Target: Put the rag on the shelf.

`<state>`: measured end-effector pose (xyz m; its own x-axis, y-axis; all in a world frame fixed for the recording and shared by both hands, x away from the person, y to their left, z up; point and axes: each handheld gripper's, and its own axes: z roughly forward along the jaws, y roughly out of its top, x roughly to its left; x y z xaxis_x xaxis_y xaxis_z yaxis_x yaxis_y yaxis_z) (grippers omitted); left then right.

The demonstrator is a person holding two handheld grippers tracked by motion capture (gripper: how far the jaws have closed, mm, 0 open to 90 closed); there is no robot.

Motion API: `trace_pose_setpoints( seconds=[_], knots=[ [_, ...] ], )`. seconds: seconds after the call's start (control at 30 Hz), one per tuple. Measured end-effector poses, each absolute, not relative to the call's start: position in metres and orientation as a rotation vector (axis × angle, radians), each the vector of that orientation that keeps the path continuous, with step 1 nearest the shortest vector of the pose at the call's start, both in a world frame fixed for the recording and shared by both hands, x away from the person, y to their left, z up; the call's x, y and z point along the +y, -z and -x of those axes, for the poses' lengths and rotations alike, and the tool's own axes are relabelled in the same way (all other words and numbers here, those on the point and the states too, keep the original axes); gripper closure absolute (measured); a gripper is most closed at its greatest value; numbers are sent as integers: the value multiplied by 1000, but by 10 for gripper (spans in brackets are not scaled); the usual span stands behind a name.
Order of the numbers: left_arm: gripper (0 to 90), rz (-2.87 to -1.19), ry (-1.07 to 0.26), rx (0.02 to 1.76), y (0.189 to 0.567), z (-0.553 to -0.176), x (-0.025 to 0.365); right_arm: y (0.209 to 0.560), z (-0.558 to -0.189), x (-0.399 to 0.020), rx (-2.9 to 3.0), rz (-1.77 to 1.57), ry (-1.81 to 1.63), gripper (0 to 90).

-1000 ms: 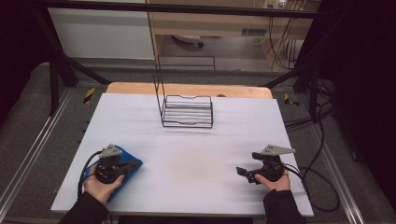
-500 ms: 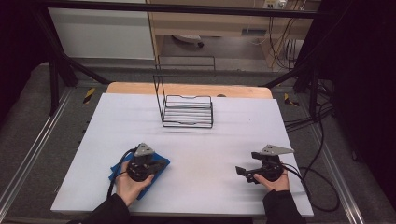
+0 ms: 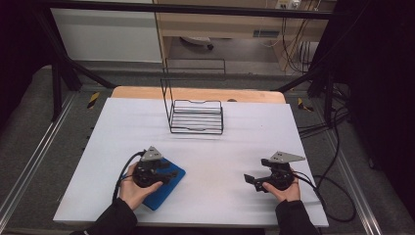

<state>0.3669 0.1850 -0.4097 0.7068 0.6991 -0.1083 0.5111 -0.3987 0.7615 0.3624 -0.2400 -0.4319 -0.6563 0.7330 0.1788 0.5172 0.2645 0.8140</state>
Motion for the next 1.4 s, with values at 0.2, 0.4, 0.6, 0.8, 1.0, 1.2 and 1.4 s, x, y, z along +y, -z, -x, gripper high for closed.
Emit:
trace_pose_setpoints(
  seconds=[0.2, 0.4, 0.6, 0.8, 1.0, 1.2, 1.4],
  knots=[
    [290, -2081, -334, 959, 403, -367, 228, 426, -362, -223, 2303, -1168, -1322, 44],
    [198, -2056, -353, 1056, 409, -362, 284, 420, -365, -194, 2323, -1142, -1305, 58],
    [258, -2042, -302, 1134, 424, -364, 311, 417, -369, -143, 2371, -1089, -1260, 70],
    [425, -2090, -267, 1146, 437, -362, 311, 413, -377, -81, 2429, -985, -1215, 119],
    [534, -2135, -270, 1127, 440, -361, 308, 423, -385, -39, 2469, -1007, -1219, 267],
    [587, -2168, -286, 1116, 442, -360, 303, 440, -387, -30, 2479, -1106, -1214, 413],
    [723, -2183, -277, 1117, 440, -357, 298, 450, -383, -24, 2473, -1161, -1214, 576]
  ],
)
